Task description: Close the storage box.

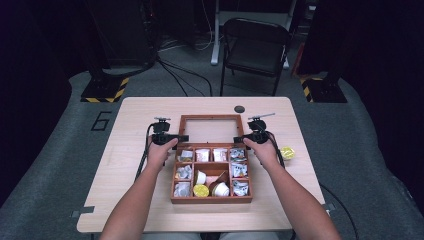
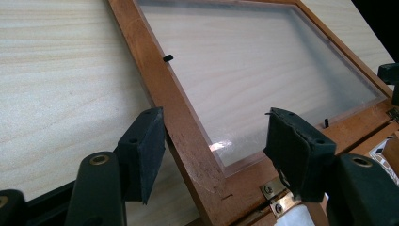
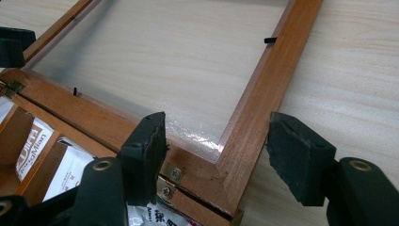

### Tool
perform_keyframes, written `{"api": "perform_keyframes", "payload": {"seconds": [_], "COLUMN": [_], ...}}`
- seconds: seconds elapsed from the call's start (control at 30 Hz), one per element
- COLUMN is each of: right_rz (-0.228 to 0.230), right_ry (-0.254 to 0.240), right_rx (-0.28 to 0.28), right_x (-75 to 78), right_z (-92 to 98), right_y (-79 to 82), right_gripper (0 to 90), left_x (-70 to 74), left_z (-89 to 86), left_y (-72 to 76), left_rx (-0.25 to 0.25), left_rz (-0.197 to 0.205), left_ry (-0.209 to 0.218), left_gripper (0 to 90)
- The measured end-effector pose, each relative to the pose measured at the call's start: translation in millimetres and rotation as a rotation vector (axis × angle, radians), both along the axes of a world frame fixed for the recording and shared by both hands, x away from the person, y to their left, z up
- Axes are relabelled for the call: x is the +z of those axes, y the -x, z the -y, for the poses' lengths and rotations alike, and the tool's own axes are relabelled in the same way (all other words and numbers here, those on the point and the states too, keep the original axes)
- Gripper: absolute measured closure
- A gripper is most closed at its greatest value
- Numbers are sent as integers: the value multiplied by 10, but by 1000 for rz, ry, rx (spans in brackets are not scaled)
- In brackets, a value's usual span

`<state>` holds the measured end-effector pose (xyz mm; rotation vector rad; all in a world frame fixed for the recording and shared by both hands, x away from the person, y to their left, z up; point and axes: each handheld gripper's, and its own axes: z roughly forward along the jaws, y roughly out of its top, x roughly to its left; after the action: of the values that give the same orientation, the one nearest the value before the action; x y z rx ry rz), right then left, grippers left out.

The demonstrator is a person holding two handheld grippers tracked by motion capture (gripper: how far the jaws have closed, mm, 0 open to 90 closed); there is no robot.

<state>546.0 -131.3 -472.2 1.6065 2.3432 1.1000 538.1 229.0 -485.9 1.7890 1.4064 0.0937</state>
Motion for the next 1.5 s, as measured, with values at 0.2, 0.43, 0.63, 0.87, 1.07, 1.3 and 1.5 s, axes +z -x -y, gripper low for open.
{"api": "perform_keyframes", "payload": {"seconds": [0.2,0.43,0.63,0.87,1.07,1.3,1.5], "right_rz": [-12,-27,-32,-41,-44,-58,-73], "right_ry": [-4,1,-1,-19,-23,-37,-54], "right_rx": [1,9,8,13,14,6,5], "right_x": [-7,-36,-58,-77,-86,-102,-118], "right_z": [-5,-16,-20,-1,-4,-4,4], "right_y": [-12,-28,-41,-64,-72,-83,-99], "right_gripper": [350,312,297,291,274,257,246], "left_x": [-29,-60,-81,-111,-128,-129,-130], "left_z": [28,41,34,36,51,50,47], "left_y": [-9,-24,-38,-58,-67,-69,-71], "left_rx": [-1,-10,-11,-9,-10,-11,-14], "left_rz": [-17,-33,-50,-59,-59,-62,-61], "left_ry": [-9,-17,-4,13,18,22,21], "left_gripper": [333,306,295,281,272,272,272]}}
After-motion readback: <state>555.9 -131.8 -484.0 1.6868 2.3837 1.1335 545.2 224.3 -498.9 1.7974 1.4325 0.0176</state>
